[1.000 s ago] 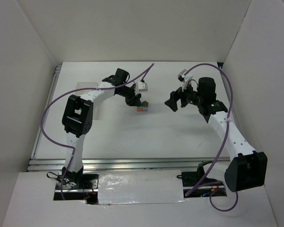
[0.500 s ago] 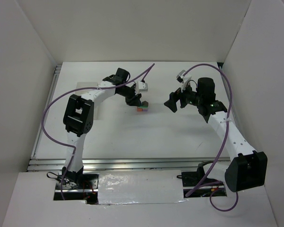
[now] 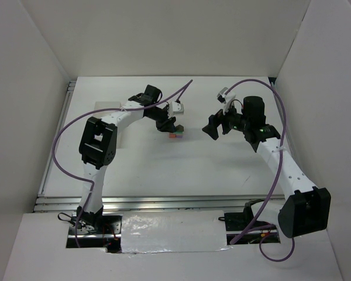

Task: Build the wood block tower

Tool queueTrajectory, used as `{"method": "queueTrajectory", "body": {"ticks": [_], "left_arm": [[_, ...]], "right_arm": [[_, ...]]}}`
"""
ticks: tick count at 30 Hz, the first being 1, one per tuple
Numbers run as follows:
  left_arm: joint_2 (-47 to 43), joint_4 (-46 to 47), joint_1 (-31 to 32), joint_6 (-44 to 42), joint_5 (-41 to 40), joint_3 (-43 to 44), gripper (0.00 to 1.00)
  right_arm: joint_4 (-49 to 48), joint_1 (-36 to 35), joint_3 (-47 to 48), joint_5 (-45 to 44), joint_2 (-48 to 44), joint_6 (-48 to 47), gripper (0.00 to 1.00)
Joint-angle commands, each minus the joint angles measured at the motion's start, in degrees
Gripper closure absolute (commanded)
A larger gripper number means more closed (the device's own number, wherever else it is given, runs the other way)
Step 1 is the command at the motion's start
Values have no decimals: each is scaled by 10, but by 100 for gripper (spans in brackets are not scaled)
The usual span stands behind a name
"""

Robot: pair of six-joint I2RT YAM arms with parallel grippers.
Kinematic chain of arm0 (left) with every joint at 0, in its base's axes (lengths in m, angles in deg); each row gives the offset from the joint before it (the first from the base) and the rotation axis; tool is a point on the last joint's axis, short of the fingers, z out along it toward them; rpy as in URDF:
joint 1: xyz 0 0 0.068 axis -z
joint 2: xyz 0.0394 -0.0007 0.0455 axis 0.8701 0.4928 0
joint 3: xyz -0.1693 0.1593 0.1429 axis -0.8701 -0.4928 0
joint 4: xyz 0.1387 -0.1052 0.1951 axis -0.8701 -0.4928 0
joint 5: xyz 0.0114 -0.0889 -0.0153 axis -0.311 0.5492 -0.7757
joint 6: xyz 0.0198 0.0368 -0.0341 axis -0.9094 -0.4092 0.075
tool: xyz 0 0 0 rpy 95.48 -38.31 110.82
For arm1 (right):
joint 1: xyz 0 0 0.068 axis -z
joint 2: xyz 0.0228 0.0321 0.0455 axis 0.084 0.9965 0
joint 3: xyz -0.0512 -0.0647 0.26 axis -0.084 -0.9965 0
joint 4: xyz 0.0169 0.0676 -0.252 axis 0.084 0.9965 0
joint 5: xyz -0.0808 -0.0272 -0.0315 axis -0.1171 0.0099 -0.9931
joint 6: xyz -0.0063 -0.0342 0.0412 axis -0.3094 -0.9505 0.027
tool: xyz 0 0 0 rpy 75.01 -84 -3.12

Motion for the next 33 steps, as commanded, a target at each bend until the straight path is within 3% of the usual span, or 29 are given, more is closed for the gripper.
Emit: {"method": "queueTrajectory", "body": {"ticks": [1, 33], "left_arm": [[9, 8, 3, -21, 23, 17, 78], [19, 12, 3, -14, 30, 29, 78]], "right_arm": [[0, -6, 28, -4, -9, -8, 0], [4, -11, 29, -15, -12, -13, 0]]}}
